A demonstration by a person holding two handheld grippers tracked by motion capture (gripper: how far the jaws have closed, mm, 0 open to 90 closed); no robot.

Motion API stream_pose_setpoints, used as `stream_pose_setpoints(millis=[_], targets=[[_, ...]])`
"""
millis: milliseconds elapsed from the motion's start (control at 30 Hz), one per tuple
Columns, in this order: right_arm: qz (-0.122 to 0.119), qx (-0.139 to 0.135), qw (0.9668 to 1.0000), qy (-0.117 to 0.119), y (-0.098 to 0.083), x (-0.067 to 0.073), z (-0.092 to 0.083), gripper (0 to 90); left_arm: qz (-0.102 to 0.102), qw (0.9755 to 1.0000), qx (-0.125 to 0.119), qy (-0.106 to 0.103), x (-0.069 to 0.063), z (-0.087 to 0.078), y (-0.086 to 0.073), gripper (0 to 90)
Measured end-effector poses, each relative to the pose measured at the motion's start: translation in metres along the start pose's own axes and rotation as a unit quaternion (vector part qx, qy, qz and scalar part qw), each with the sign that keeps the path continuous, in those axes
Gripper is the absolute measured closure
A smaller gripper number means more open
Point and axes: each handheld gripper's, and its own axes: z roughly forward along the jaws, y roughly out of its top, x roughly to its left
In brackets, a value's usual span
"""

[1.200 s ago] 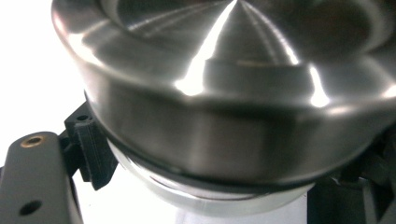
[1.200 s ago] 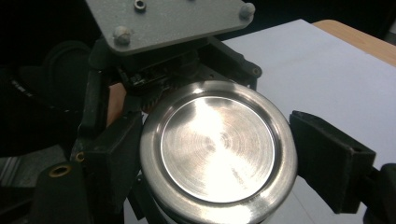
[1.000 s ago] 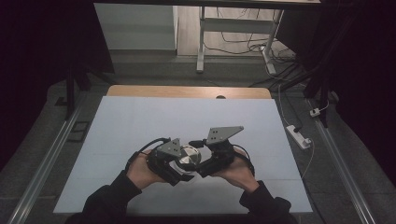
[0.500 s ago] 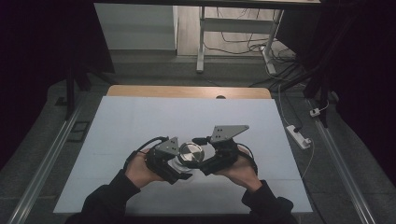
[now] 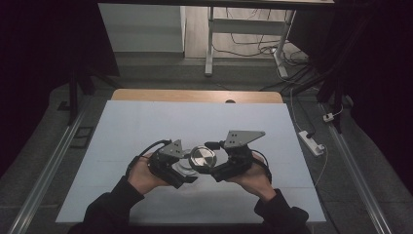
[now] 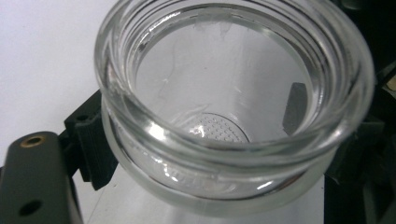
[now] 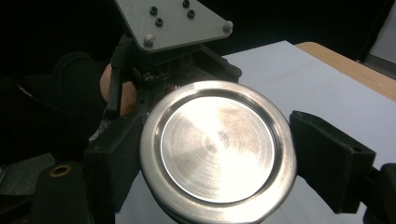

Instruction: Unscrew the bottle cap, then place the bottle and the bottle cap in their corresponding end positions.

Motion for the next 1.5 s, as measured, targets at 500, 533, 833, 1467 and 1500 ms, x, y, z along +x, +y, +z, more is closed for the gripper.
stream_pose_setpoints(millis=[500,533,833,1467,1500], targets=[[0.001,-0.011,0.9997,-0.022,-0.002,0.007,-0.008,20.0,-0.023,0.9994,-0.002,0.025,0.011,-0.008,-0.005,15.7],[0.001,-0.011,0.9997,-0.023,-0.003,0.008,-0.009,20.0,-0.025,0.9993,-0.002,0.027,0.011,-0.008,-0.005,15.6],[0.003,-0.011,0.9996,-0.027,-0.008,0.012,-0.015,20.0,-0.035,0.9984,-0.006,0.043,0.015,-0.014,-0.006,15.7],[0.001,-0.013,0.9995,-0.029,-0.02,0.019,-0.016,20.0,-0.043,0.9966,-0.016,0.069,0.026,-0.022,-0.002,15.6],[0.001,-0.013,0.9995,-0.028,-0.021,0.02,-0.016,20.0,-0.044,0.9964,-0.017,0.07,0.027,-0.023,-0.001,15.7]])
